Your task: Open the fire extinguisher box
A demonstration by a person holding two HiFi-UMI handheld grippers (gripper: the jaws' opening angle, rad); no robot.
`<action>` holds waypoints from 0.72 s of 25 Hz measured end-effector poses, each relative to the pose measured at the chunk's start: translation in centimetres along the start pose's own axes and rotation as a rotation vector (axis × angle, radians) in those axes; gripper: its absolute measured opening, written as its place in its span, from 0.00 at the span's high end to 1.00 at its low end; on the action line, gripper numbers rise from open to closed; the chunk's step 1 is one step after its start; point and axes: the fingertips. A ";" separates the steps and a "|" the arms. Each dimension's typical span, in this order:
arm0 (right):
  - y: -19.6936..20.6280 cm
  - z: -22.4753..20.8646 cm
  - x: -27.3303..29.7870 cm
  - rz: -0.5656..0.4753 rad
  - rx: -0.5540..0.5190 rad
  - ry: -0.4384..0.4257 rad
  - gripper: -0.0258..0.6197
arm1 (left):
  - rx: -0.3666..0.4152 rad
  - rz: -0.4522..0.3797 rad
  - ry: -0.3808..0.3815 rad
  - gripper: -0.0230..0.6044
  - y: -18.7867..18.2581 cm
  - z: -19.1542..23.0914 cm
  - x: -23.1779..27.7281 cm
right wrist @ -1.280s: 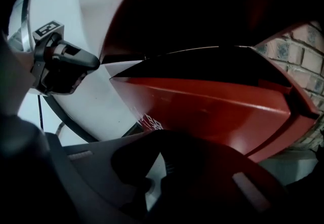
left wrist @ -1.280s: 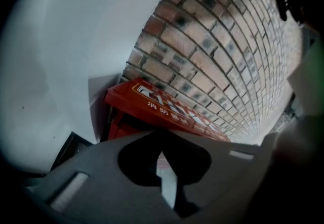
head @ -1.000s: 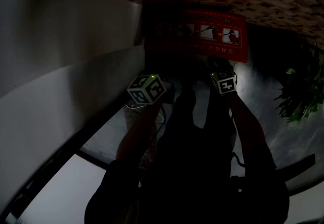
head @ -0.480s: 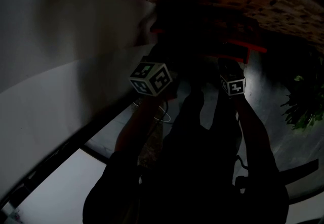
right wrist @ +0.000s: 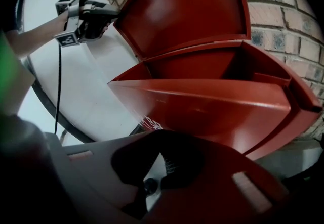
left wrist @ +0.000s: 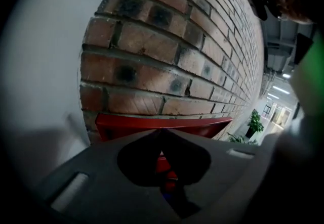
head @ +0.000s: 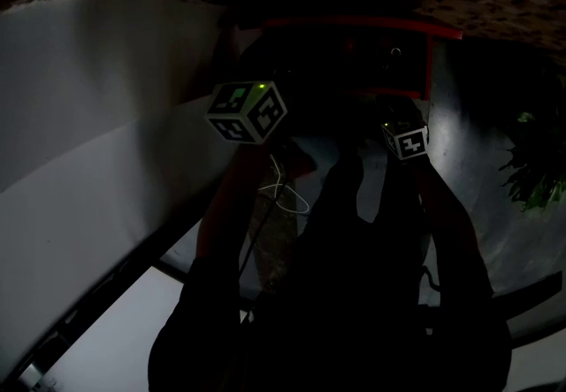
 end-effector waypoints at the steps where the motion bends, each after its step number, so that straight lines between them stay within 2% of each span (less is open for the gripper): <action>1: -0.1 0.1 0.0 -0.002 0.005 -0.003 0.96 | 0.008 0.000 -0.002 0.96 -0.3 0.1 0.2; 12: -0.1 -0.1 0.2 0.004 0.016 -0.008 0.96 | 0.040 -0.003 -0.015 0.96 -1.5 0.7 1.4; 18: 0.0 -0.1 0.1 0.004 0.020 -0.013 0.96 | 0.115 0.027 -0.025 0.96 -1.9 0.6 2.1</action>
Point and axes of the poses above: the fingertips, and each gripper's own axes: x forward along the fingers, z to its left, y out of its underside, and after that the axes turned 11 degrees about y, right-handed
